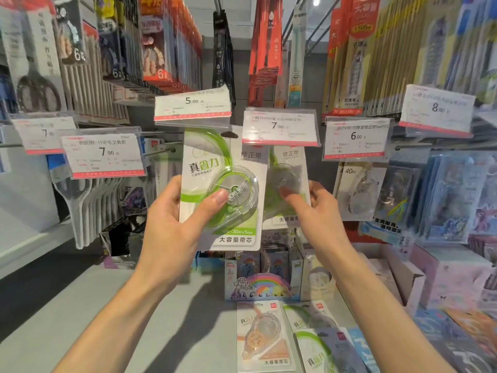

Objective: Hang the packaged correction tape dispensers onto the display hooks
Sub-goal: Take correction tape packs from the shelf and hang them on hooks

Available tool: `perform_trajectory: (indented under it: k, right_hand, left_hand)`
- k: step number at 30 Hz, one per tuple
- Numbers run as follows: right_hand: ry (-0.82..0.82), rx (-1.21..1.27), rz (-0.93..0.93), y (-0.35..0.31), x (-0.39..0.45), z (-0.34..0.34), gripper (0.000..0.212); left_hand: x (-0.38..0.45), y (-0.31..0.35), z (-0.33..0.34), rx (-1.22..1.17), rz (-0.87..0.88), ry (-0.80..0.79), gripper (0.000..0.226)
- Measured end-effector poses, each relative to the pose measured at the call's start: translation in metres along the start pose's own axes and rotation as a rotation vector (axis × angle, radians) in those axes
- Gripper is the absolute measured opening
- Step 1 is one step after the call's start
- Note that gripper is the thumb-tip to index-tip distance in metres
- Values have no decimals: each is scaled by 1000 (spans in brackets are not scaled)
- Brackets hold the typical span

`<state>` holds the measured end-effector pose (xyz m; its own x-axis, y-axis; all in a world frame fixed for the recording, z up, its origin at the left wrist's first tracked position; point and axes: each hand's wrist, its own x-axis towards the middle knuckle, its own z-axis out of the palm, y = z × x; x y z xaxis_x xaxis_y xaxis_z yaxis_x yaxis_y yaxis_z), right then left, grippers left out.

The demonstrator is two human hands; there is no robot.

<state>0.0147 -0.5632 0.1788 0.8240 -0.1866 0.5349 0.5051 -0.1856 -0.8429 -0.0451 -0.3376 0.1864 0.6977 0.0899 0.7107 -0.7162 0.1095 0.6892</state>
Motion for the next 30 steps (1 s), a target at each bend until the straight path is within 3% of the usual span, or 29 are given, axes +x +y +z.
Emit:
perform_trajectory:
  k: [5,8,13,23,26,30]
  right_hand:
    - [69,-39,132,12,20,13,40]
    - [37,-139,187,20,26,22,63]
    - [54,-163,236,21,28,19,76]
    - [175,-179,1,11,-10,-23,34]
    - [13,-123,-37,-3,-24,-27,20]
    - [-200,-107,1,-8,-35,-20,25]
  left_hand:
    - [0,-6,2,48,-2,9,36]
    - [0,-9,3,73,4,6,33]
    - [2,-11,2,106,5,1,33]
    - [5,-15,18,89,32,-43,31]
    - [4,-22,27,81,-15,-72,34]
    - [2,-39,38,96,-100,-82,32]
